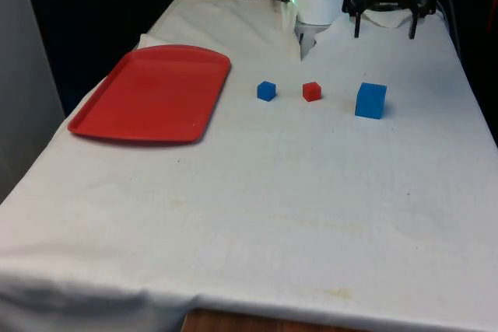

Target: Pick up the largest block and place it onto the tray.

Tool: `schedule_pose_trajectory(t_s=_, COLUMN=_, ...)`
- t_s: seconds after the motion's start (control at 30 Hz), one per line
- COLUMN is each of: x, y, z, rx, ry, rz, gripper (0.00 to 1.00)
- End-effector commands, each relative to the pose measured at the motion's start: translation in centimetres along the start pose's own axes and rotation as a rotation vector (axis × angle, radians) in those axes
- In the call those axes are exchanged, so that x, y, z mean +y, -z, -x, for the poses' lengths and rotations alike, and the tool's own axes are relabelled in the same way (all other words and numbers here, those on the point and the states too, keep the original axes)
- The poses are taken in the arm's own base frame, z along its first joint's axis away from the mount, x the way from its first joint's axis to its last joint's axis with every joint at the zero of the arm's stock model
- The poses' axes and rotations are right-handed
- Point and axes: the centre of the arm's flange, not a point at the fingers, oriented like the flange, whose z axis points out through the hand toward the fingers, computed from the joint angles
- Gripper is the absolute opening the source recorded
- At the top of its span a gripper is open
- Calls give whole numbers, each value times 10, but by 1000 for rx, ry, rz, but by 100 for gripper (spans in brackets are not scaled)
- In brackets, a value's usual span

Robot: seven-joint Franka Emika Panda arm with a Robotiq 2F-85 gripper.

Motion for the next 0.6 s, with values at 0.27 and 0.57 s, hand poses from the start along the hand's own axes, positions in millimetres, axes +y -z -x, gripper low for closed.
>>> schedule_pose_trajectory(t_s=0.27, x=-6, y=-28, z=11, rx=20, ry=-37, rz=12, gripper=100)
schedule_pose_trajectory(t_s=0.57, x=-12, y=-53, z=19, rx=31, ry=-68, rz=14, gripper=100)
